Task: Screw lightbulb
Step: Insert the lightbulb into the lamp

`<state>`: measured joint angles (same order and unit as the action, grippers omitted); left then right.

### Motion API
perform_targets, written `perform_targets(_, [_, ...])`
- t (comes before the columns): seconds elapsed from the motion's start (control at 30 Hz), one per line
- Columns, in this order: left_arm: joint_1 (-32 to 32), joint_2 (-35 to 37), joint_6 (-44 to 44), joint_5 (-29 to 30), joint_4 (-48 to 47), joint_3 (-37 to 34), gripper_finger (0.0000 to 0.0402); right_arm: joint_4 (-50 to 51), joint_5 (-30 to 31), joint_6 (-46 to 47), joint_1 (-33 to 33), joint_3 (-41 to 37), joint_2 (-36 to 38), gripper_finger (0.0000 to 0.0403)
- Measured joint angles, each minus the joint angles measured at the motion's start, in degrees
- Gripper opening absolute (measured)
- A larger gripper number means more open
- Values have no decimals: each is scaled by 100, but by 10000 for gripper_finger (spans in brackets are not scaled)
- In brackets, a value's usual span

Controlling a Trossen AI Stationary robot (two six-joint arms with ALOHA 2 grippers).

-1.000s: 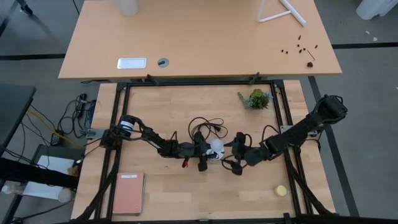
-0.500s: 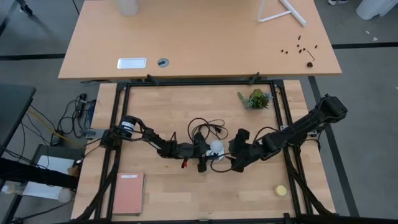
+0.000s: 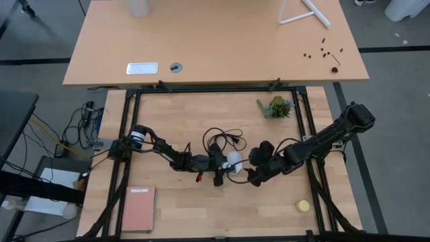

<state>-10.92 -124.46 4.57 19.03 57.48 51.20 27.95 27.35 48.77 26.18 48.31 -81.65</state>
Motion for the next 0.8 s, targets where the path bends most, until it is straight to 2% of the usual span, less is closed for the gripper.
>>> perform_targets(0.2, [2,2,-126,32,1,0,195,255,-95,-598,44,189,-10,346])
perform_targets(0.37, [70,2,-152,82,60,0,195,1277,-753,-805,-201,808,-78,346])
perform_targets(0.63, [81,2,-141,100,69,0,195,2105,-509,-1118,-63,1619,-404,346])
perform_targets(0.8, [82,2,-139,86,65,0,195,2735,-770,-1545,-134,2188,-818,346])
